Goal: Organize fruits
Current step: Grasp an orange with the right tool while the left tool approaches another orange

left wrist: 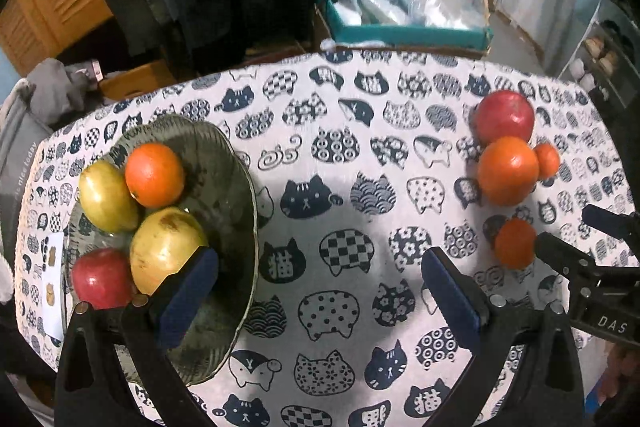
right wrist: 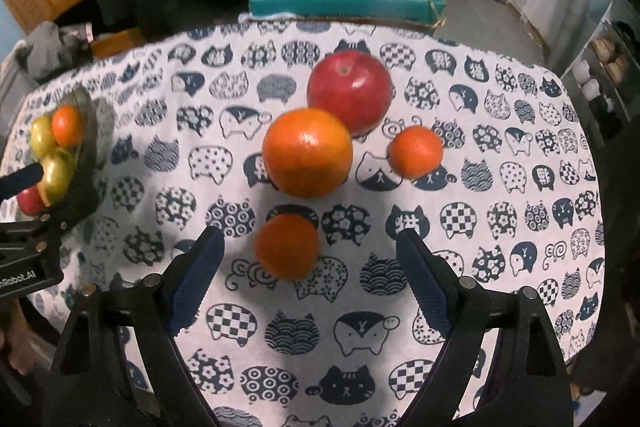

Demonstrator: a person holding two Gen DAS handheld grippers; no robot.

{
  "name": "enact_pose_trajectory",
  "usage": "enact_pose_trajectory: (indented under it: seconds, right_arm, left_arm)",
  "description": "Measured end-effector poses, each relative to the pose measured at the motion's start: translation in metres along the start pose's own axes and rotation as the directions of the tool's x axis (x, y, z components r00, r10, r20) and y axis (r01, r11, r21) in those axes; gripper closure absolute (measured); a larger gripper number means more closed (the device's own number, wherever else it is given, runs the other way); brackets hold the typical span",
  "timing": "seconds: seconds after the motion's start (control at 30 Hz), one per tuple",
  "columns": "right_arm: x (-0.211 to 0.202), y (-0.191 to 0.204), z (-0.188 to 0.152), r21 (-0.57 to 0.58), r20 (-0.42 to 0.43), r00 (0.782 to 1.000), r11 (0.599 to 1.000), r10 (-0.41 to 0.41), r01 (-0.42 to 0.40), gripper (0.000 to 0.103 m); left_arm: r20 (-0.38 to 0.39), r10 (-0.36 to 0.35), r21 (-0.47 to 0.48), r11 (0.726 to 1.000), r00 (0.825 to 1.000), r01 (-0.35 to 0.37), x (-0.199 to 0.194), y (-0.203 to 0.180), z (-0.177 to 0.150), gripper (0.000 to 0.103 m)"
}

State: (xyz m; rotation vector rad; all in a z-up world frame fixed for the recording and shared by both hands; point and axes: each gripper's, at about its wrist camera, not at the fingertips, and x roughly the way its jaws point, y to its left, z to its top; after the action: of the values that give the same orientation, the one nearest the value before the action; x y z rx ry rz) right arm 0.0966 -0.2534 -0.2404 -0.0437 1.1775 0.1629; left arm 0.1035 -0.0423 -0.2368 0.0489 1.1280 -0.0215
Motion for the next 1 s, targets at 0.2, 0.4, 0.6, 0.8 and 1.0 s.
enact_pose_trajectory:
  seconds: [0.2, 0.4, 0.6, 0.8, 1.0]
  right_arm:
    - [0.021, -0.001, -0.003, 0.006, -0.036, 0.999, 1.000, 0.014, -0.014, 0.016]
    - [0.041, 0.003, -0.007, -0.001, -0.075, 0.997, 0.999, 0.036, -0.036, 0.023]
    - [0.056, 0.005, -0.012, -0.002, -0.115, 0.992, 0.998, 0.058, -0.059, 0.046]
    - [0.051, 0.006, -0.013, -0.013, -0.101, 0.992, 0.997, 0.071, -0.072, 0.058]
    - [0.036, -0.025, -0.010, 0.051, -0.065, 0.996, 0.997, 0.060, -0.057, 0.058]
  left_arm:
    - [-0.025, 0.014, 0.012, 1.000, 1.000, -0.013, 0.011, -0.002, -0.006, 0.001]
    - [-0.029, 0.022, 0.011, 1.000, 0.999, -0.022, 0.012, 0.001, -0.007, 0.001]
    - [-0.031, 0.018, 0.010, 1.000, 0.999, -0.017, 0.013, 0.002, -0.006, 0.000]
    - [-0.022, -0.001, 0.015, 1.000, 1.000, 0.001, 0.009, -0.007, 0.000, 0.000]
    - [-0.016, -0.040, 0.027, 0.999, 0.999, 0.040, 0.007, -0.023, 0.009, 0.001]
